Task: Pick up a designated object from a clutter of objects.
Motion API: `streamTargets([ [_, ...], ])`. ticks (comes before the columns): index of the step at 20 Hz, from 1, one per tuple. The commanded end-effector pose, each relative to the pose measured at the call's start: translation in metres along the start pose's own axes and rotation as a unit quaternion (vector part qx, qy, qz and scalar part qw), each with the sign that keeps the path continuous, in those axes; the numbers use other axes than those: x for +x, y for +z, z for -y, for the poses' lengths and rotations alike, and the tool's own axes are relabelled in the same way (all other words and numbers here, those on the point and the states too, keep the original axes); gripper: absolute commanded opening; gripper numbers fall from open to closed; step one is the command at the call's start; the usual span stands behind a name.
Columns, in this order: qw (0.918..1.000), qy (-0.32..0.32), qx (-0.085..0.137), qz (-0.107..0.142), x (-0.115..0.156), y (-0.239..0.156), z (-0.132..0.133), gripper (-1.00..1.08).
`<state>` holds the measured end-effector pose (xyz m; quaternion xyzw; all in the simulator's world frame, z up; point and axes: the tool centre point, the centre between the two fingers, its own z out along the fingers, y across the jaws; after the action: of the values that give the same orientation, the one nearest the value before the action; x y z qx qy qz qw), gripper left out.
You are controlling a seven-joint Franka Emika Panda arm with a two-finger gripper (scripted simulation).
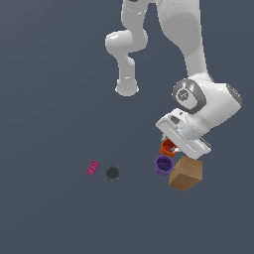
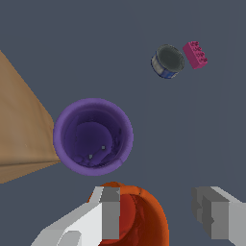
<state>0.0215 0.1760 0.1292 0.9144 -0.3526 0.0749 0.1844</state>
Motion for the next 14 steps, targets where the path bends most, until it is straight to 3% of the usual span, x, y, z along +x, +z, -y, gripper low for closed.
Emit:
streamTargets([
  [1,0.9997,0.018,-0.002,-0.015,-0.007,0.003,0.008,0.28],
  [14,0.9909,0.099,0.005,-0.091,-0.041,0.010,0.042,0.28],
])
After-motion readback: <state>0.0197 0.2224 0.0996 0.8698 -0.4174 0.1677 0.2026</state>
